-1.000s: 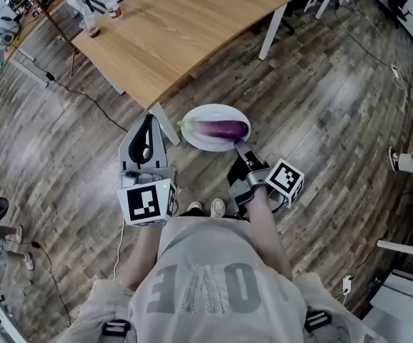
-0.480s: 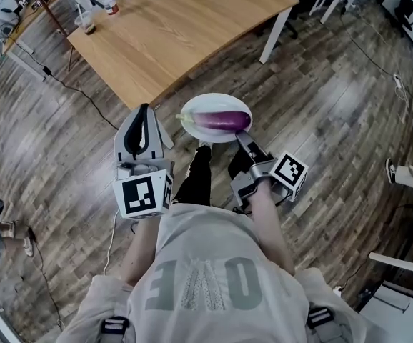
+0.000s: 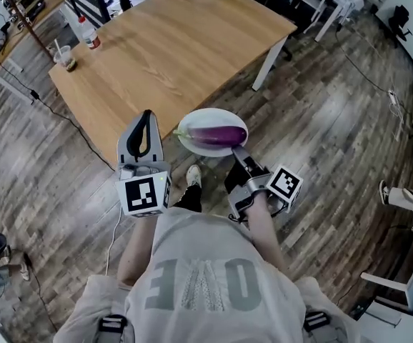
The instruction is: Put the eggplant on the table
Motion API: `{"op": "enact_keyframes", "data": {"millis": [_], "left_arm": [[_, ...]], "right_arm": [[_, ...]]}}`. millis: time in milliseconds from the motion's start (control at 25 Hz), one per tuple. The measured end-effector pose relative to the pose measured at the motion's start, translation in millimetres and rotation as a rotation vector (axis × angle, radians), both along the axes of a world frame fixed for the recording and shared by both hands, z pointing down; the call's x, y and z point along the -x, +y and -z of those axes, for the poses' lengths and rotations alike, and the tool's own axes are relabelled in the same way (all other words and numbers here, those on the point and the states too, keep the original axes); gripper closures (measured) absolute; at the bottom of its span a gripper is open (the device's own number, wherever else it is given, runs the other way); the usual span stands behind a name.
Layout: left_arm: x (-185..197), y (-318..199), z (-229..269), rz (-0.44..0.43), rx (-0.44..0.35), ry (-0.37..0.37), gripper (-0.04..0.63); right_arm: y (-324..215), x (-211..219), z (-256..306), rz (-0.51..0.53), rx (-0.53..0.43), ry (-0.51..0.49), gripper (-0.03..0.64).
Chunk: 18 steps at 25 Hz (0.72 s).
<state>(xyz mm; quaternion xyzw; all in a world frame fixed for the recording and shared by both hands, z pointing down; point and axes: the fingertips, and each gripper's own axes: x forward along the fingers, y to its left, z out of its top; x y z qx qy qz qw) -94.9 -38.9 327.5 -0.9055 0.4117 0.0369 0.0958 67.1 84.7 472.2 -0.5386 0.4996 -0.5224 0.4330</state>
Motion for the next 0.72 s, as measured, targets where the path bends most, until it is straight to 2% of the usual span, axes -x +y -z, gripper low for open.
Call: {"op": "enact_keyframes", "data": {"millis": [280, 400, 560, 720], "left_arm": [[-63, -112, 13, 0.011, -0.004, 0.017, 0.586], [-90, -154, 13, 0.034, 0.008, 0.002, 0.586], [-111, -182, 2, 0.096, 0.05, -0.017, 0.586], [-117, -203, 2, 0.214, 0.104, 0.024, 0.586]], "right_arm": [[-97, -71, 4, 0.014, 0.018, -0.002, 0.591], [-135, -98, 2, 0.043, 0.028, 0.009, 0.591], [-178, -125, 4, 0.09, 0.028, -0.001, 0.591], [-217, -144, 10, 0.191, 0.027, 0.004, 0.591]]}}
